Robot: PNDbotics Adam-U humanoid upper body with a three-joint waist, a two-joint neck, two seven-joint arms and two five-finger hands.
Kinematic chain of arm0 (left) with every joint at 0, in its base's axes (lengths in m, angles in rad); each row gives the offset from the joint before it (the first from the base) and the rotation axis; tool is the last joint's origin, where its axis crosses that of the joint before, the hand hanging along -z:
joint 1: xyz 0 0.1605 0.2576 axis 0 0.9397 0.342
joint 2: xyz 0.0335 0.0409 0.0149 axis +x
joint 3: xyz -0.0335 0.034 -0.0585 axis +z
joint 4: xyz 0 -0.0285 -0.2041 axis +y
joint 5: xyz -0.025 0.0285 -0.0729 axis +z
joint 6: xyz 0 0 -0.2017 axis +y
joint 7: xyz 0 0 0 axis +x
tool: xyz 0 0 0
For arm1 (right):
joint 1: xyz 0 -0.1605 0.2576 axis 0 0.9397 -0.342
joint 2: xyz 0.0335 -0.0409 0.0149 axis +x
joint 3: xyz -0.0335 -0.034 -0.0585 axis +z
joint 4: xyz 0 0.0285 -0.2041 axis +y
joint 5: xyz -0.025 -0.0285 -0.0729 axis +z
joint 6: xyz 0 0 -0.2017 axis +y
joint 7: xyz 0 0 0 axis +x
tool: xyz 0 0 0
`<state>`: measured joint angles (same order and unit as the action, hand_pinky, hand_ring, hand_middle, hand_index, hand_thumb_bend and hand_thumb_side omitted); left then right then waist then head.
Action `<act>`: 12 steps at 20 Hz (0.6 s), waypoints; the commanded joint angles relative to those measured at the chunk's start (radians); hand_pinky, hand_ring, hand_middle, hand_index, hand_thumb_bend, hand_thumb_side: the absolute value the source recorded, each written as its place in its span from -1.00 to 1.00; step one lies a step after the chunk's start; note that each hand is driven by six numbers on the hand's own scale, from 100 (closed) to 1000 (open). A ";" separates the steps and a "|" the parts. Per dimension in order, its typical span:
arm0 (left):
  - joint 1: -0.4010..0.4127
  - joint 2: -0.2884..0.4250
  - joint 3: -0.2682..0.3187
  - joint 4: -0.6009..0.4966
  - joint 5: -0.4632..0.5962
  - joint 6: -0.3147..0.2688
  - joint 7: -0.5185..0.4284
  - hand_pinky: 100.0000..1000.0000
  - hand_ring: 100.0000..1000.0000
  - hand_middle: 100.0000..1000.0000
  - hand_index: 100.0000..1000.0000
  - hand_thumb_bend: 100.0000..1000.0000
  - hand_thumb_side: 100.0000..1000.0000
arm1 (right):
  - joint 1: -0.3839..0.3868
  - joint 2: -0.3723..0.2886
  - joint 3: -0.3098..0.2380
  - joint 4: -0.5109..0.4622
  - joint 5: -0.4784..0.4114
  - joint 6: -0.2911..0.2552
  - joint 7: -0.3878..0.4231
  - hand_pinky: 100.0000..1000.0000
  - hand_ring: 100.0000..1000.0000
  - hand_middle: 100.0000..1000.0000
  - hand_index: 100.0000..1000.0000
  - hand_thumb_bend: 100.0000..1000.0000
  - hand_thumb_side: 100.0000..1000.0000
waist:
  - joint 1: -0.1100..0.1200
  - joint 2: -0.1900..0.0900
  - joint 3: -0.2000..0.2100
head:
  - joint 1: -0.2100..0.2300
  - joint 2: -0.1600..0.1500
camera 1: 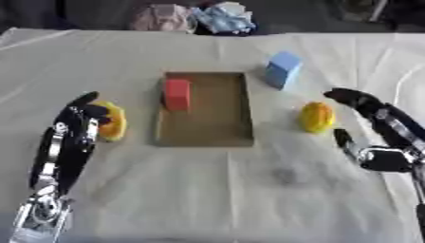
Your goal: Pick up objects on the table and place them in the box.
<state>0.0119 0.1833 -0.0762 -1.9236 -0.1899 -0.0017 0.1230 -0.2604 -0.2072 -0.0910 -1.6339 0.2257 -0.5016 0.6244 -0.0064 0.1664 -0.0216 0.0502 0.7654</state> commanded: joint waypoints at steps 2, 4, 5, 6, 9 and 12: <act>-0.006 0.008 0.006 -0.015 -0.003 -0.001 0.003 0.46 0.18 0.14 0.70 -1.00 0.50 | -0.008 -0.010 -0.003 -0.014 -0.008 -0.005 0.005 0.96 0.91 0.76 0.94 -1.00 -0.48 | -0.009 -0.014 -0.001 | 0.002 0.005; -0.005 0.008 0.006 -0.014 -0.003 -0.001 0.003 0.46 0.18 0.14 0.70 -1.00 0.50 | -0.008 -0.010 -0.004 -0.014 -0.008 -0.005 0.005 0.96 0.91 0.76 0.94 -1.00 -0.48 | -0.009 -0.014 -0.001 | 0.002 0.005; -0.005 0.008 0.006 -0.014 -0.003 -0.001 0.003 0.46 0.18 0.14 0.70 -1.00 0.50 | -0.008 -0.010 -0.003 -0.013 -0.008 -0.005 0.005 0.96 0.91 0.76 0.94 -1.00 -0.48 | -0.009 -0.014 0.000 | 0.002 0.005; -0.006 0.008 0.006 -0.014 -0.003 -0.001 0.003 0.46 0.18 0.14 0.70 -1.00 0.50 | -0.008 -0.010 -0.003 -0.013 -0.008 -0.005 0.005 0.96 0.91 0.76 0.94 -1.00 -0.48 | -0.009 -0.014 0.000 | 0.002 0.005; -0.006 0.008 0.006 -0.014 -0.003 -0.001 0.003 0.46 0.18 0.14 0.70 -1.00 0.50 | -0.008 -0.010 -0.003 -0.013 -0.009 -0.004 0.006 0.96 0.91 0.76 0.94 -1.00 -0.48 | -0.009 -0.014 0.000 | 0.002 0.005; -0.006 0.008 0.006 -0.014 -0.003 -0.001 0.003 0.46 0.18 0.14 0.70 -1.00 0.50 | -0.008 -0.010 -0.004 -0.013 -0.009 -0.004 0.006 0.96 0.91 0.76 0.94 -1.00 -0.48 | -0.010 -0.015 0.001 | 0.002 0.005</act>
<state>0.0119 0.1833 -0.0762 -1.9236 -0.1899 -0.0018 0.1231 -0.2593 -0.2072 -0.0911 -1.6339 0.2253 -0.5013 0.6247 -0.0064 0.1664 -0.0216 0.0504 0.7654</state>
